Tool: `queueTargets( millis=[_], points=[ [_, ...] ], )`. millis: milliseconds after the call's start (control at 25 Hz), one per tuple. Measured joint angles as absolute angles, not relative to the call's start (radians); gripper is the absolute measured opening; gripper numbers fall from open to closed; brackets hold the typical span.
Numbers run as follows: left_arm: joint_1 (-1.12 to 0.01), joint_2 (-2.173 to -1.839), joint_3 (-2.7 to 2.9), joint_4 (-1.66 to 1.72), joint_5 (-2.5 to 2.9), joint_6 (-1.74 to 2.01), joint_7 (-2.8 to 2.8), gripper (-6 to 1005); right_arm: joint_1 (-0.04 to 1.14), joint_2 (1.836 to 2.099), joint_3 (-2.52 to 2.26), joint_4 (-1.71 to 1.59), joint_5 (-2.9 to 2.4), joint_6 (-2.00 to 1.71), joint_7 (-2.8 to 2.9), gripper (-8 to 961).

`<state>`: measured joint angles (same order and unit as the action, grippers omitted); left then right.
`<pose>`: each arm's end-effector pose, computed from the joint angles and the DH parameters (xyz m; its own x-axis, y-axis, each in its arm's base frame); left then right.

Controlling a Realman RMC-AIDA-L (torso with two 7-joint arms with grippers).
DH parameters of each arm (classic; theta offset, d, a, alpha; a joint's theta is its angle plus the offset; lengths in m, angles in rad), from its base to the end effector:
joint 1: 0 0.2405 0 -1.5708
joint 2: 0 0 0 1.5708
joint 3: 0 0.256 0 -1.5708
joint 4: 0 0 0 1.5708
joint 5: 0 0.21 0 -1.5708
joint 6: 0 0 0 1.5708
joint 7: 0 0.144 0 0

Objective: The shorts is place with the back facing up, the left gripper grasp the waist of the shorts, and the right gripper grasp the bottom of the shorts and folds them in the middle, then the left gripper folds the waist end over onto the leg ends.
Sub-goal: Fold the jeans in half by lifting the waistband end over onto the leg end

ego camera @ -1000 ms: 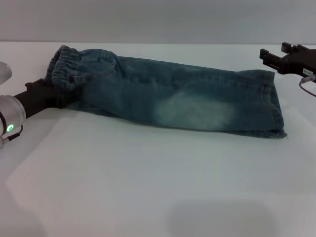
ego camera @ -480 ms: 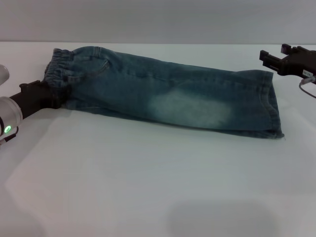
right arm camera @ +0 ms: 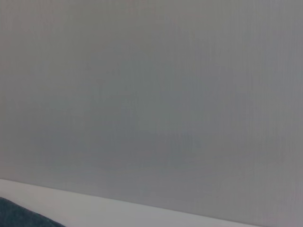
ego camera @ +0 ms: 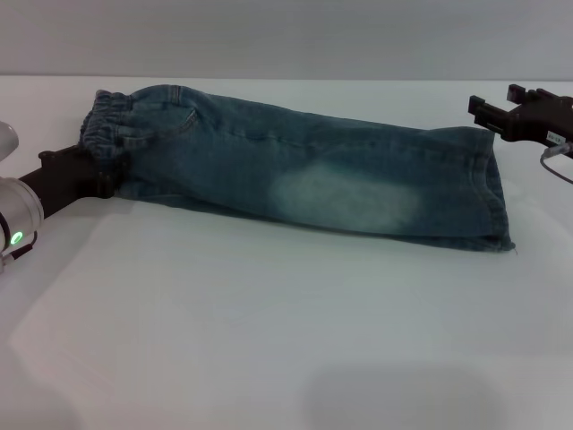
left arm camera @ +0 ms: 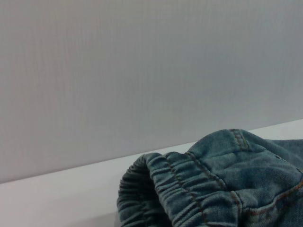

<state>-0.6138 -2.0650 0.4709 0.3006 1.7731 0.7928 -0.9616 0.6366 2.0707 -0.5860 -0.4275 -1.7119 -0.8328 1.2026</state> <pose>-0.3393 0.3888 -0.0081 0.7709 0.3815 0.5101 0.6358 -0.4131 -0.6520 0.3065 0.4140 0.0128 0.6995 -0.3481 -0.6242 -0.7123 -0.4102 -0.5695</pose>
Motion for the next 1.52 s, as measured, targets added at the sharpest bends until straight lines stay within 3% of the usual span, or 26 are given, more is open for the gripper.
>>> queueTargets(
  millis=[800, 1160, 1520],
  points=[
    [-0.613, -2.065, 0.472, 0.301, 1.772, 0.825, -0.956, 285, 0.635, 2.072, -0.586, -0.423, -1.712, -0.833, 1.203, 676],
    [-0.613, -2.06, 0.473, 0.31, 1.772, 1.028, -0.956, 232, 0.645, 2.074, -0.586, -0.413, -1.711, -0.83, 1.203, 676],
    [-0.667, -2.058, 0.472, 0.322, 1.772, 1.119, -0.968, 171, 0.709, 2.076, -0.587, -0.303, -1.634, -0.828, 1.08, 676]
  ],
)
